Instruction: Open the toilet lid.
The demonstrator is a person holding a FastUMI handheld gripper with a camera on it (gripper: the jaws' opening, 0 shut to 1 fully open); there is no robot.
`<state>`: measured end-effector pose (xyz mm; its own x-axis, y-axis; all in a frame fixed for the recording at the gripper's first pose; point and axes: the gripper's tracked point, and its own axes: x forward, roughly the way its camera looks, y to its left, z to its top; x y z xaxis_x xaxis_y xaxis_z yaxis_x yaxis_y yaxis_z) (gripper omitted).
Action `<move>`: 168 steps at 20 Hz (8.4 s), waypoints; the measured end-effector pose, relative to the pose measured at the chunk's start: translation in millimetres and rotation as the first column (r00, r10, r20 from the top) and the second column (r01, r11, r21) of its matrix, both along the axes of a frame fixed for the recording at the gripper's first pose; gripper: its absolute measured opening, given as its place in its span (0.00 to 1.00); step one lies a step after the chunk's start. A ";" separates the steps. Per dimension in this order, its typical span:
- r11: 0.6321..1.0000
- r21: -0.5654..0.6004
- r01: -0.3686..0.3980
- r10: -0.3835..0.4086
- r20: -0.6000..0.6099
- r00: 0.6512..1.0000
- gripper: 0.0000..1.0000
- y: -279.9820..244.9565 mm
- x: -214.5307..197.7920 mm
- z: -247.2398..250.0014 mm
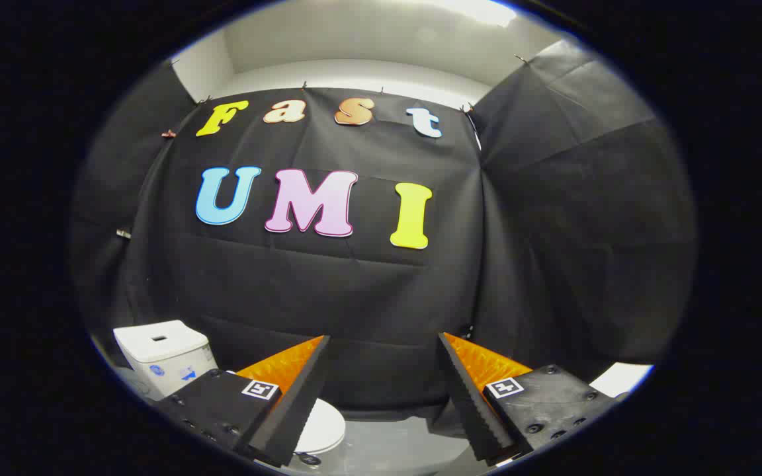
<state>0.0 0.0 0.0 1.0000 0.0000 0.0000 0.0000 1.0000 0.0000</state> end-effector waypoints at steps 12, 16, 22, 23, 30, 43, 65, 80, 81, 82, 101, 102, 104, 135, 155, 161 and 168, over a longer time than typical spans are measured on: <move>0.999 -0.037 -0.023 0.024 0.032 0.999 0.98 9.6 7.4 3.8; 0.999 -0.048 -0.024 0.027 0.054 0.998 0.98 12.6 7.4 10.7; 0.999 -0.025 -0.029 0.030 0.070 0.997 0.97 13.2 6.2 18.3; 0.999 -0.022 -0.034 0.035 0.071 0.997 0.98 14.7 6.9 18.1; 0.997 -0.039 -0.069 0.072 0.080 0.994 0.97 31.6 2.9 14.6; 0.983 0.181 0.021 0.012 -0.179 0.984 0.98 25.9 54.8 -150.0; 0.481 0.759 0.438 0.416 -0.638 0.648 0.90 129.5 -5.7 -469.5; 0.554 0.719 0.419 0.455 -0.683 0.572 0.15 126.0 -17.4 -487.8; 0.565 0.719 0.405 0.449 -0.680 0.580 0.14 125.3 -13.5 -481.7; 0.575 0.720 0.389 0.446 -0.674 0.588 0.15 123.4 -11.4 -475.6; 0.745 0.649 -0.156 0.555 -0.472 0.685 0.14 237.0 22.8 -236.5; 0.760 0.620 -0.198 0.561 -0.469 0.682 0.14 243.6 21.8 -228.4; 0.779 0.563 -0.276 0.573 -0.461 0.678 0.14 252.1 22.3 -217.4; 0.555 0.474 -0.684 0.831 -0.354 0.428 0.59 485.2 3.1 -107.9; 0.436 0.415 -0.798 0.896 -0.288 0.339 0.99 572.5 -0.4 -116.5; 0.464 0.233 -0.855 0.880 -0.231 0.415 1.00 570.5 3.0 -102.9; 0.561 0.207 -0.801 0.826 -0.077 0.558 0.99 504.2 28.5 -45.3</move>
<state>28.5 504.2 -45.3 0.5584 0.8260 -0.0768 -0.8014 0.5611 0.2071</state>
